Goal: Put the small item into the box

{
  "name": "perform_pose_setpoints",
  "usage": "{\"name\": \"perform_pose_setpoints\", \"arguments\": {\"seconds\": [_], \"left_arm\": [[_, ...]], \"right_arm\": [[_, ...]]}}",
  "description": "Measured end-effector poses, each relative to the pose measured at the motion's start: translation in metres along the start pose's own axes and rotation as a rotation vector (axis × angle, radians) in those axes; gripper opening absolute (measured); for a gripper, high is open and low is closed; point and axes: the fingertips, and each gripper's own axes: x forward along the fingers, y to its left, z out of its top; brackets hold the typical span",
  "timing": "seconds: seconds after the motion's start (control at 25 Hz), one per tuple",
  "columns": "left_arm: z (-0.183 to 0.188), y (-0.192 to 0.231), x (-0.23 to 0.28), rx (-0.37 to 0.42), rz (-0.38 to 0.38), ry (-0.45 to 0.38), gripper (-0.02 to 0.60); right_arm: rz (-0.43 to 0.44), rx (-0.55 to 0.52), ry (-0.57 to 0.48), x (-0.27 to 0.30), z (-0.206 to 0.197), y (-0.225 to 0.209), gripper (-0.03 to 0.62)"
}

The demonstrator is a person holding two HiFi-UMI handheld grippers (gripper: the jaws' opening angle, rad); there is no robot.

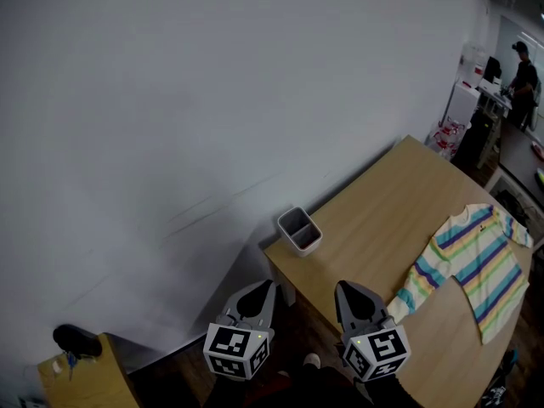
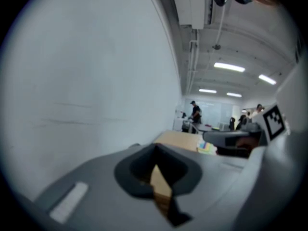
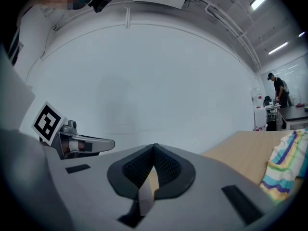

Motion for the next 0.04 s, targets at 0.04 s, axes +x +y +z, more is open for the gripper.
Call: {"name": "perform_pose_setpoints", "arguments": {"seconds": [0.04], "left_arm": [[-0.0007, 0.001, -0.0013, -0.002, -0.001, 0.0, 0.003]], "right_arm": [[0.0, 0.0, 0.002, 0.0001, -0.0007, 0.002, 0.008]]}}
